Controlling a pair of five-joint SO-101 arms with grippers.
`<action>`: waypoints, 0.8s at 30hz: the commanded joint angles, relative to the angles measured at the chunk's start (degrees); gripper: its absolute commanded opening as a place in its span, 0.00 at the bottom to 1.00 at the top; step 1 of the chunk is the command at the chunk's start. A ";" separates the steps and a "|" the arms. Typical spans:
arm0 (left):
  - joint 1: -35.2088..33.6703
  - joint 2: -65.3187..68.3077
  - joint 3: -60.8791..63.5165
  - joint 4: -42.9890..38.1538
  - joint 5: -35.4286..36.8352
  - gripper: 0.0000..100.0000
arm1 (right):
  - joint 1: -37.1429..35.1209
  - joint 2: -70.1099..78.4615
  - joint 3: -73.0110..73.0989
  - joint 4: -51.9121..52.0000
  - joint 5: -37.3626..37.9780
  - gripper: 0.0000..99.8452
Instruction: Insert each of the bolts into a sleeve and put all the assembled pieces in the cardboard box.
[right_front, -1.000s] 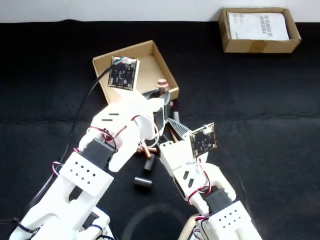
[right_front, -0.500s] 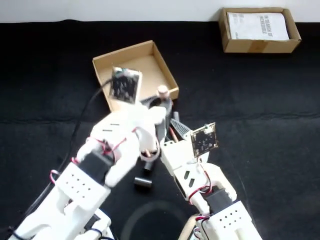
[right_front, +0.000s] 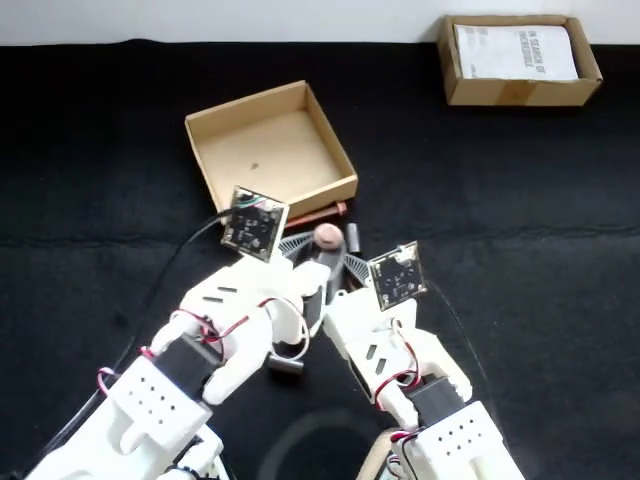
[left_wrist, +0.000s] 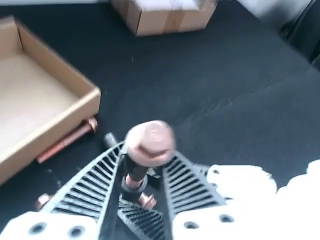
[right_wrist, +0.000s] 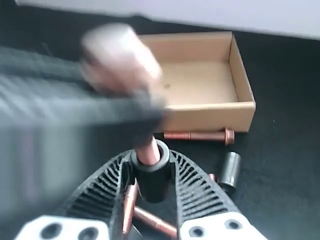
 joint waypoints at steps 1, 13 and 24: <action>-1.45 1.71 -0.13 0.18 -0.09 0.20 | 1.10 -1.10 -5.85 0.84 0.35 0.01; -1.98 1.89 -18.68 20.57 -0.18 0.25 | 1.19 -1.01 -5.93 1.54 0.53 0.01; 1.89 1.89 -53.41 57.67 -8.26 0.19 | 1.89 -0.92 -5.93 1.63 0.53 0.01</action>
